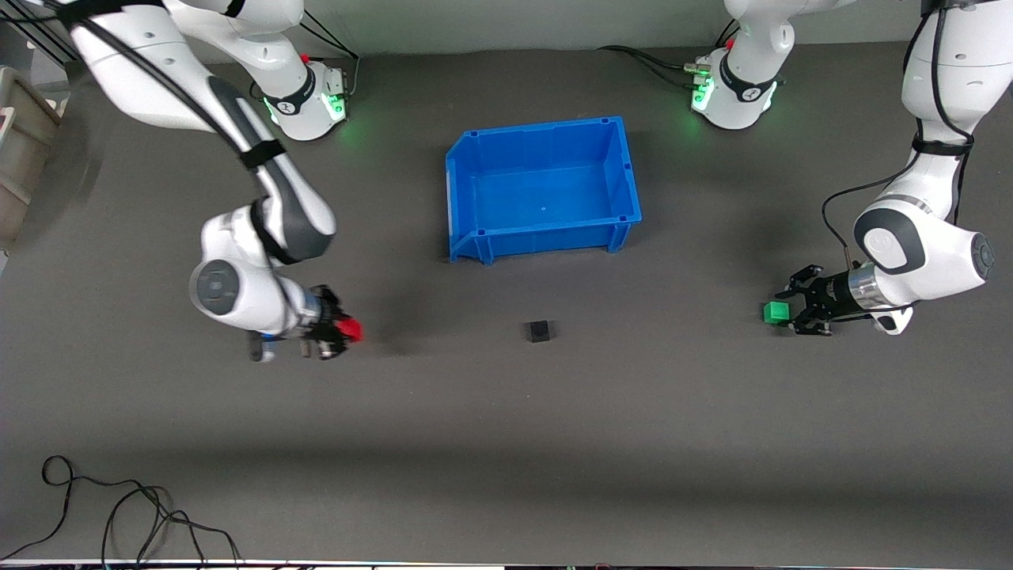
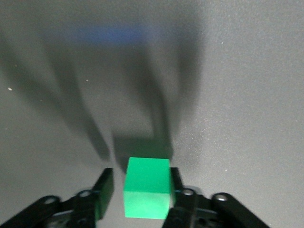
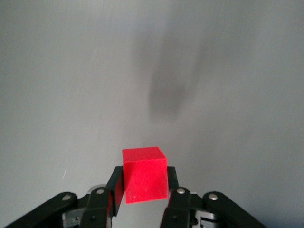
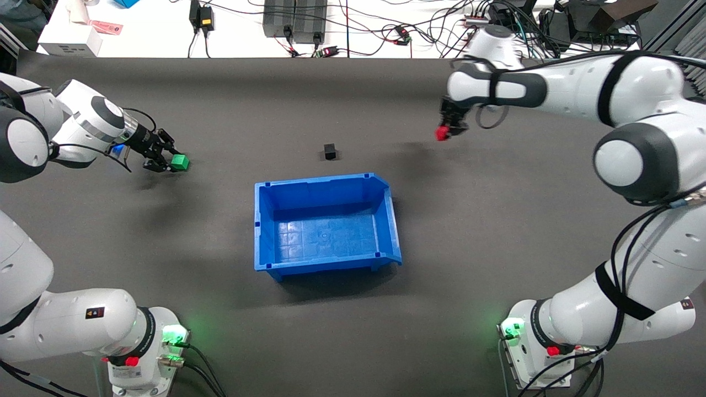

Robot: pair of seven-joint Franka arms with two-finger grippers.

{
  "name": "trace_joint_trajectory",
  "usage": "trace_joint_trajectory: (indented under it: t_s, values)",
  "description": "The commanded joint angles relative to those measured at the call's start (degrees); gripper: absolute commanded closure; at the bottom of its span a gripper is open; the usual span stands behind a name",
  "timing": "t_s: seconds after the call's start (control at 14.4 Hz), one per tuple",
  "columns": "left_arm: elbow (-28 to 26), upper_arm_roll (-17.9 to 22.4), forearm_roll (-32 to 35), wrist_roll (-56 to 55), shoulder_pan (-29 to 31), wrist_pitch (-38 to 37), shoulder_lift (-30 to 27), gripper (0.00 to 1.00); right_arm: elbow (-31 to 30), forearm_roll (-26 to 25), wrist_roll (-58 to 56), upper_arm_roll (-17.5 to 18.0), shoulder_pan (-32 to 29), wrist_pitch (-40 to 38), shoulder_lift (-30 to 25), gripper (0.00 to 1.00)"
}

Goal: Attach green and red cubes to black cube
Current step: 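Carry the red cube toward the black cube while the left gripper grasps the green cube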

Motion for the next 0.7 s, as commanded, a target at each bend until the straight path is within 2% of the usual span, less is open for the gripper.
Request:
trace_joint_trajectory:
  t_s: [0.0,0.14,0.21,0.35,0.49,0.63]
  values:
    - [1.0,-0.2,-0.8,0.1,0.1,-1.0,-0.6,0.79,12.1,1.3,12.9,-0.1,6.6,-1.3,7.9,0.76]
    - [3.1,-0.2,-0.8,-0.7,0.0,-3.7,-0.8,0.80,21.6,0.9,20.7,1.1,8.9,-2.2,15.0,0.76]
    - [5.0,-0.2,-0.8,-1.0,0.0,-5.9,-0.8,0.80,25.2,0.8,23.2,2.3,9.6,-2.1,17.7,0.76]
    - [8.7,-0.2,-0.8,-3.1,-0.3,-10.2,-0.6,0.80,31.3,0.8,25.3,2.5,11.7,-2.1,22.8,0.76]
    - [10.8,-1.4,-1.8,-5.6,-1.3,-10.5,-0.2,0.80,35.8,0.6,26.3,3.4,13.9,-2.1,27.2,0.76]
    - [11.0,-4.3,-5.7,-6.4,-3.1,-8.1,0.1,0.82,37.4,0.6,27.9,5.0,14.3,-1.6,28.6,0.76]
